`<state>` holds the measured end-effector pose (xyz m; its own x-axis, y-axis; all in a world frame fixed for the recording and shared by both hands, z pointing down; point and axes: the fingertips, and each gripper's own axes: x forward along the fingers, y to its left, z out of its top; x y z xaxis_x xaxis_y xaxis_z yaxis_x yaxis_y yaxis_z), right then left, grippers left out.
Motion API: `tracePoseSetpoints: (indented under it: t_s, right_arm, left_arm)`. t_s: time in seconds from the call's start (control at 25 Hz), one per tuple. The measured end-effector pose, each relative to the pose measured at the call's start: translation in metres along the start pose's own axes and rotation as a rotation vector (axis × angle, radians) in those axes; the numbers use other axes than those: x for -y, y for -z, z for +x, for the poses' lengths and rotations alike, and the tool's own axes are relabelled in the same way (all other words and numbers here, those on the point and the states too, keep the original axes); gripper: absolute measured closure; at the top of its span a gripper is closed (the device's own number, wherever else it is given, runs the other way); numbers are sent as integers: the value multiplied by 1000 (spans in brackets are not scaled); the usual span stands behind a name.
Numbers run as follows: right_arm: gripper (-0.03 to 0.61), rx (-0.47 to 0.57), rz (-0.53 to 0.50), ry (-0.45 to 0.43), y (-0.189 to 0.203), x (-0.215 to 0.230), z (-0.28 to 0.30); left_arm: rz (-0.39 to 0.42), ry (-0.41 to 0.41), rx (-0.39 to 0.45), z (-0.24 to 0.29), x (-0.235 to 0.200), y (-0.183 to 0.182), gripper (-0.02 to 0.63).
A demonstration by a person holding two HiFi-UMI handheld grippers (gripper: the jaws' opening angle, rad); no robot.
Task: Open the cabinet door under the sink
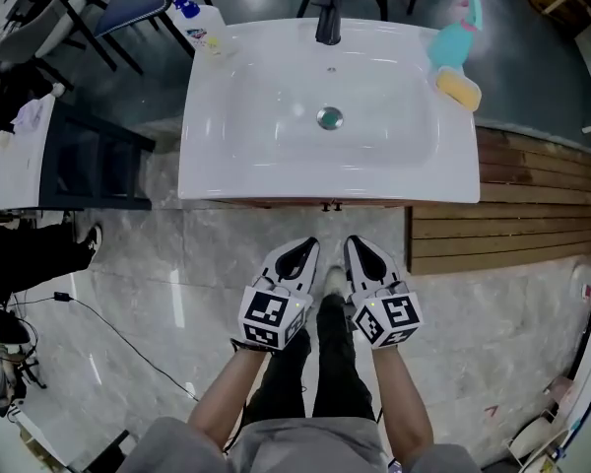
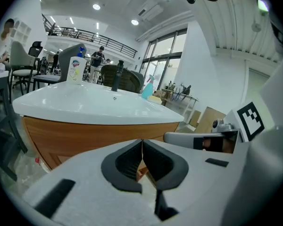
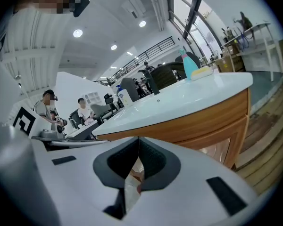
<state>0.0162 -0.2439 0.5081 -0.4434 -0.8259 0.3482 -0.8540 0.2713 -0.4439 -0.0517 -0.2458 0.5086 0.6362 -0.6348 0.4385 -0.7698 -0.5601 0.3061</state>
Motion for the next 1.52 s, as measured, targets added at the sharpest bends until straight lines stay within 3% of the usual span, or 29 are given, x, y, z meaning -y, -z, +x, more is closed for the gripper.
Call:
tracePoseSetpoints:
  t_s: [0.44,0.84,1.12,1.52]
  right_arm:
    - [568,-9,32,-14,30,7,15]
    - [565,-22,101,6,84,58,50]
    - [511,-57,122,38,131,96,82]
    - [489,-47,129,76,165,123,120]
  left_arm:
    - [-3,-21,2,6,-15,29,600]
    - [-3,-37,3,40,-30,72,606]
    - [3,-36,9,72,-41,104,606]
    - [-4,-45,-2,95,-67,140,606]
